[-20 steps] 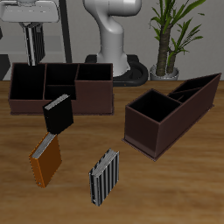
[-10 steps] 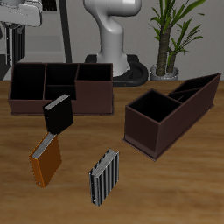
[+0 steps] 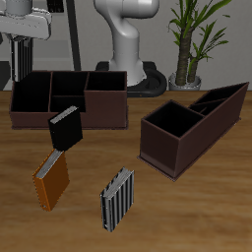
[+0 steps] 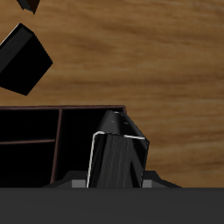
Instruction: Place the left striped book into the back desk caddy's left compartment
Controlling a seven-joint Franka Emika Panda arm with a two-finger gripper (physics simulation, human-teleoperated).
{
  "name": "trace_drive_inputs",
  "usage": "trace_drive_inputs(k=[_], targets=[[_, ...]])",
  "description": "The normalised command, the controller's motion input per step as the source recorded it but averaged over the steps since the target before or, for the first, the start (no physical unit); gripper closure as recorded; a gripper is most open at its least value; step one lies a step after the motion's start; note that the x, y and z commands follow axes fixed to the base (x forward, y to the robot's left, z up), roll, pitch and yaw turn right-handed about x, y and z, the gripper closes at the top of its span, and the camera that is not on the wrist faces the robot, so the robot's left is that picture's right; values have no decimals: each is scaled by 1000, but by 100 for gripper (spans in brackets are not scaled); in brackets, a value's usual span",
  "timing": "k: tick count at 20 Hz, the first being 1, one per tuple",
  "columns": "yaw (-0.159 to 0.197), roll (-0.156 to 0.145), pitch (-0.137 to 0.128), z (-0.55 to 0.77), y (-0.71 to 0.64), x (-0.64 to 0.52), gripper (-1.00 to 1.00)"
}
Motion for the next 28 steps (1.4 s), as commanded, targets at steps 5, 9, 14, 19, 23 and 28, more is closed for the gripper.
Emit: trace_drive_inputs(k=[5, 9, 14, 19, 23, 28], targets=[[22, 58, 29, -128, 264, 133, 100], [-26, -9, 29, -124, -21, 62, 100], [-13, 0, 5, -119, -6, 10, 100], [-17, 0, 12, -184, 59, -16, 100], [12, 34, 1, -101, 104, -5, 100], [-17, -12, -4, -63, -31, 37, 100]])
